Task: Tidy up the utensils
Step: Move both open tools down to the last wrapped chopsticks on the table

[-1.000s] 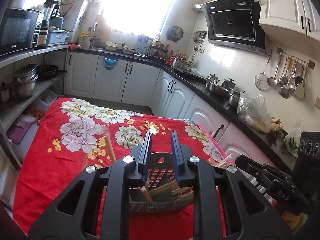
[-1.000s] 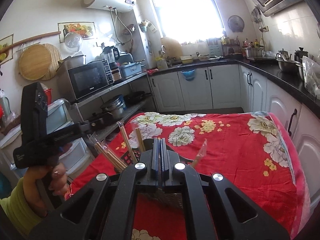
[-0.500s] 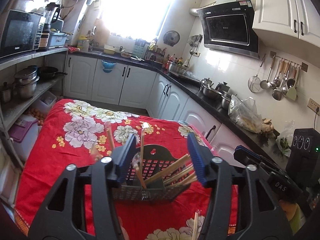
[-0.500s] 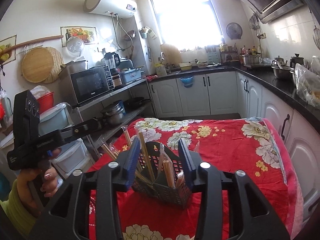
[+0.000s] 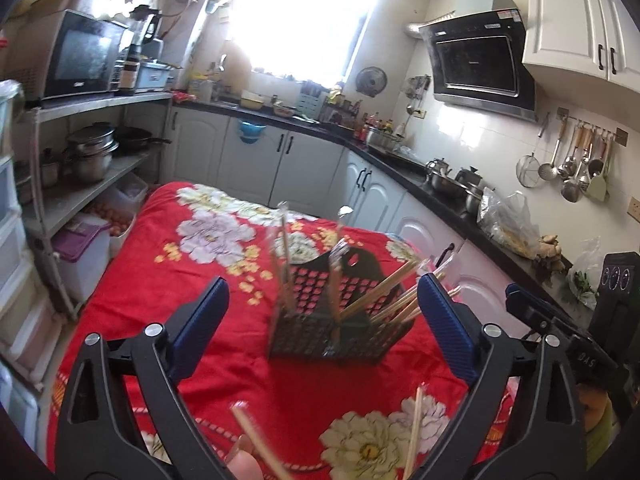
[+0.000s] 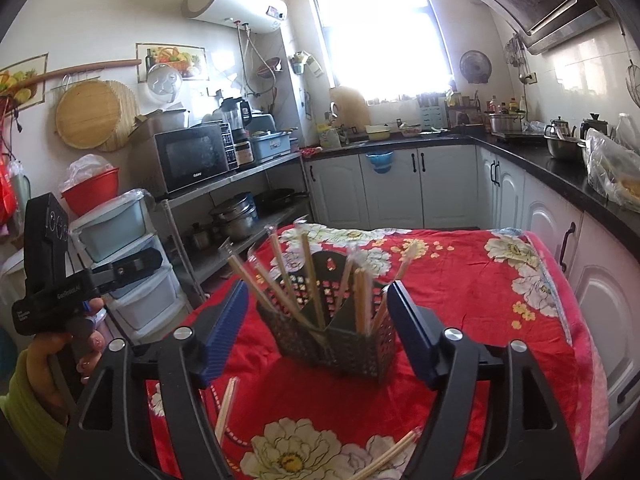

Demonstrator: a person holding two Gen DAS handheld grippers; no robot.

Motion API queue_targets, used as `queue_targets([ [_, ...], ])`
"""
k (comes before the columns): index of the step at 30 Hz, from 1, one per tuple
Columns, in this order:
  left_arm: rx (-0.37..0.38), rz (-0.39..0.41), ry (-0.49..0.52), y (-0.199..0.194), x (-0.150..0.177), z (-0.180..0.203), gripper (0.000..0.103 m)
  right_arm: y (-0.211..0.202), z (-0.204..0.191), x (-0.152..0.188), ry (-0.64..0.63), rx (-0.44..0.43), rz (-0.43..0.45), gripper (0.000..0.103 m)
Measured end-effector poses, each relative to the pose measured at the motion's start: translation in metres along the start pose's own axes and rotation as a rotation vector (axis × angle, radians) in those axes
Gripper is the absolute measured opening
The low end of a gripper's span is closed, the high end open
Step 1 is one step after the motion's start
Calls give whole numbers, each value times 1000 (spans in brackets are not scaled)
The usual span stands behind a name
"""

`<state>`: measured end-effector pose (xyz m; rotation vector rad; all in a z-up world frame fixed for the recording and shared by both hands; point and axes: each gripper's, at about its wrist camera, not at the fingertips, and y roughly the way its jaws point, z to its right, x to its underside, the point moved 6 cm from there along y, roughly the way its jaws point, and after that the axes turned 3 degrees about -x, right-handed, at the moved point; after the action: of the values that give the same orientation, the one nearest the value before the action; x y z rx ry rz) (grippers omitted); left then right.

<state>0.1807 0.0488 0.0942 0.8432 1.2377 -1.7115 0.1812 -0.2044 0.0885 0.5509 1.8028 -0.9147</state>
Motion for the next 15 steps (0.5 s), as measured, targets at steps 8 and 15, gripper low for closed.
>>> queue_targets([
  [8, -70, -13, -20, -21, 26, -34, 92, 15, -20, 26, 9, -11, -65, 76],
  [15, -72, -52, -36, -31, 50, -55, 92, 22, -35, 47, 16, 5, -117, 79],
])
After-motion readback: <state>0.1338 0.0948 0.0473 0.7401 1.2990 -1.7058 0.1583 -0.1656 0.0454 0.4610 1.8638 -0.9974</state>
